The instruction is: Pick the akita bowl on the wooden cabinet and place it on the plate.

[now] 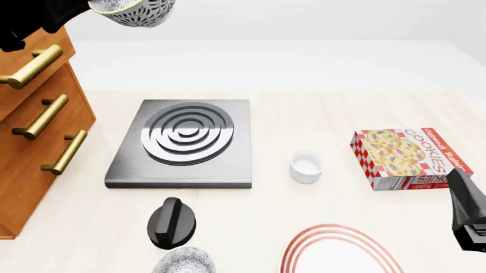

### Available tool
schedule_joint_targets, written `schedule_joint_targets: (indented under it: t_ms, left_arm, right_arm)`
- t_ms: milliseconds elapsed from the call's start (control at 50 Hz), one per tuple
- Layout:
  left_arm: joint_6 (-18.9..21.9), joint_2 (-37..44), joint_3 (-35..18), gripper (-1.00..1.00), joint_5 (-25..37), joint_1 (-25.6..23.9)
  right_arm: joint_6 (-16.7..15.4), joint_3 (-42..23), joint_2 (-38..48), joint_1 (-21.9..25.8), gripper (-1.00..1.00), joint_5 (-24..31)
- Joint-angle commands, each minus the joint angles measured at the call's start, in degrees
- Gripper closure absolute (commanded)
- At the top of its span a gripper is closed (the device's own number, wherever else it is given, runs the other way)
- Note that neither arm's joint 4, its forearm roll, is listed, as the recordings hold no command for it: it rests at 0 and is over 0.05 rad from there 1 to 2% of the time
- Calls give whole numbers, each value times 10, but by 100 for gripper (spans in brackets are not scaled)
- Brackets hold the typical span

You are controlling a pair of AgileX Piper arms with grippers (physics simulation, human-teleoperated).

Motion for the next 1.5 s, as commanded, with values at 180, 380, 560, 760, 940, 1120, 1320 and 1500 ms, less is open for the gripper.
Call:
schedule_joint_targets:
  t_ms: [180, 380, 560, 760, 940, 1120, 1320, 1500]
  left_arm:
    - [2, 4, 16, 100, -8, -28]
    - [-6, 9, 32, 100, -15, -48]
    - [-4, 18, 42, 100, -19, -74]
    - [-6, 25, 52, 100, -22, -93]
    - [-2, 38, 46, 100, -22, -128]
    - [-3, 46, 51, 100, -27, -151]
    - [0, 50, 70, 100, -32, -169]
    - [2, 59, 83, 100, -39, -179]
  right_arm:
    - [0, 0, 0, 0, -100, 0]
    - [0, 0, 1, 1, -100, 0]
    - [1, 0, 2, 1, -100, 0]
    - [0, 0, 0, 0, -100, 0]
    - [0, 0, 0, 0, -100, 0]
    - [0, 0, 0, 0, -100, 0]
    - [0, 0, 0, 0, -100, 0]
    - [0, 0, 0, 0, -100, 0]
